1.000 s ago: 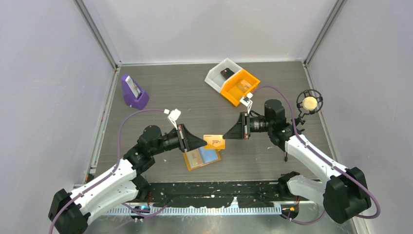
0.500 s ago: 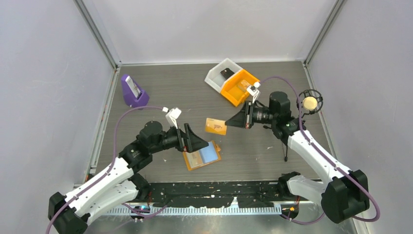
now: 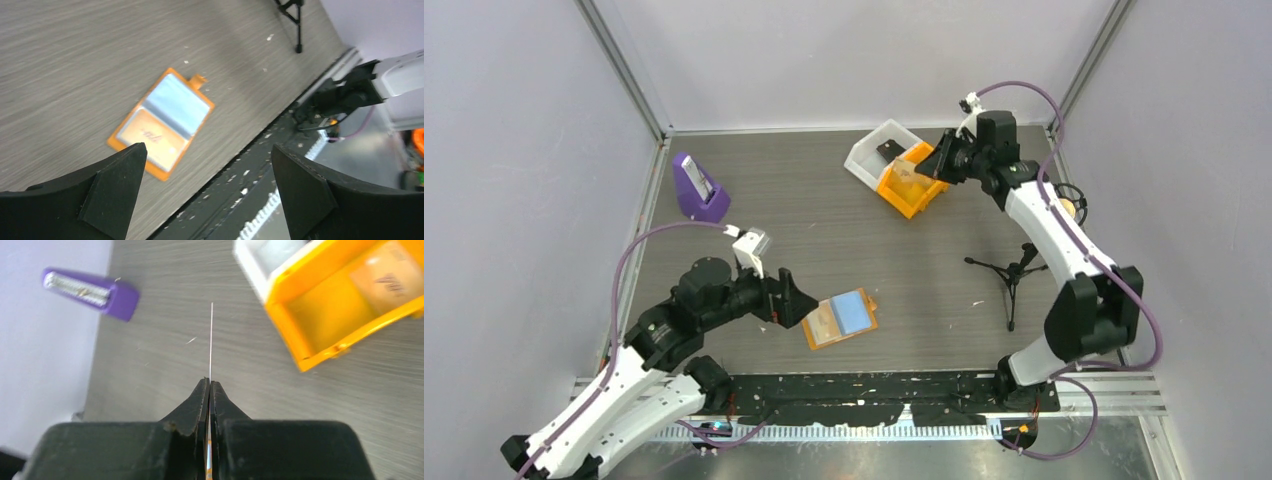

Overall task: Take the credit cards out of the card holder
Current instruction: Place the credit card in the storage box.

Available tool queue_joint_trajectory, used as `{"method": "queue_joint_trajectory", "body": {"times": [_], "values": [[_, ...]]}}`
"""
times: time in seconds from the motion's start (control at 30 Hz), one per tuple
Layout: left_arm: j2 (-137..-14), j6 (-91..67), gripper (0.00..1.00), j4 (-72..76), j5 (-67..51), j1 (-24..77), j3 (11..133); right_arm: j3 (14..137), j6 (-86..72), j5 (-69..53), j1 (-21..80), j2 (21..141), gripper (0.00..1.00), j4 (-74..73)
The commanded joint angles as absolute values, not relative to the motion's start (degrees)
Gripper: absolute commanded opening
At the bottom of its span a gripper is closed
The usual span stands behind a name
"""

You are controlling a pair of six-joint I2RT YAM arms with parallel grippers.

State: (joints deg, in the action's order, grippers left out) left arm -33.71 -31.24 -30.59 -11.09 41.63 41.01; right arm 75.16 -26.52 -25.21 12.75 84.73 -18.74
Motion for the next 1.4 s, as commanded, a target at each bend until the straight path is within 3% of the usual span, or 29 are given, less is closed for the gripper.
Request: {"method": "queue_joint_trajectory", "body": {"times": [0.0, 0.27, 0.57, 1.37], "values": [[-29.35, -25.06, 1.00, -41.31, -2.69, 41.75, 42.91, 85.09, -23.03, -14.05, 12.29, 91.39, 0.05, -23.78], [-24.20, -24.69, 1.00, -42.04, -0.45, 41.75, 42.83, 98.30, -22.44, -5.77, 11.77, 106.71, 0.05, -27.36], [-24.09, -24.61, 1.00, -43.25, 2.59, 41.75, 43.06, 104.70, -26.04, -1.74, 9.94, 113.97, 0.05, -30.60], [-26.16, -25.81, 1.00, -43.79, 4.40, 41.75, 44.02, 115.30, -30.88, -5.71, 6.00, 127.50, 0.05, -34.02]]}}
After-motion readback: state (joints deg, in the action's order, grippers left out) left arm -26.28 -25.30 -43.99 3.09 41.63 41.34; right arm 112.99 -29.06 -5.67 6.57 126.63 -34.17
